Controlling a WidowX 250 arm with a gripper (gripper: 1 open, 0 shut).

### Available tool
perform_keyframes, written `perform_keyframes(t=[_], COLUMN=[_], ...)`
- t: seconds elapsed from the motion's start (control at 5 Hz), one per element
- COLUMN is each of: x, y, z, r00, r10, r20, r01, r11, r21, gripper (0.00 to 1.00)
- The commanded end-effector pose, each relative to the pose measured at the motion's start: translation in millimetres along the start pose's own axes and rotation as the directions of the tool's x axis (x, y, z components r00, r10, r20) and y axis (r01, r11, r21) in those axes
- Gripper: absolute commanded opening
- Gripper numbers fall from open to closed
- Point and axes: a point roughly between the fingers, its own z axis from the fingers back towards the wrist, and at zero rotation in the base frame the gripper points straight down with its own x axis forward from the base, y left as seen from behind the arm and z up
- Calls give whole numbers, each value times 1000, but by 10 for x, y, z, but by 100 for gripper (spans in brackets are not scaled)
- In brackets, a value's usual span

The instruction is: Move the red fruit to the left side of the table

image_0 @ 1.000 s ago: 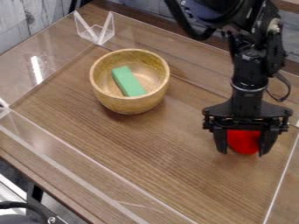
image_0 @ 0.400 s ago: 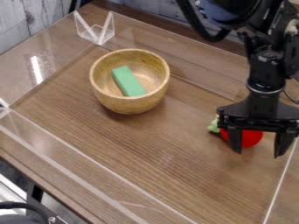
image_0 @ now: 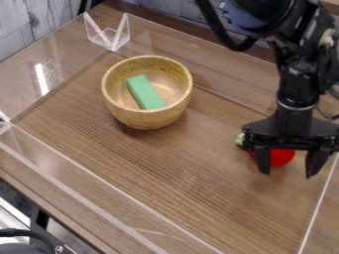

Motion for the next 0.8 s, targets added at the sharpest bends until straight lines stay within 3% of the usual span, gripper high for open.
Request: perform_keyframes(t=[0.0, 0.6], x=[-3, 185], y=[-81, 18], z=[94, 156], r00=[999, 996], r10=[8, -8], r20=[49, 86], r01=[-6, 11], r11=[999, 999], r21=[-36, -35], gripper=[100, 100])
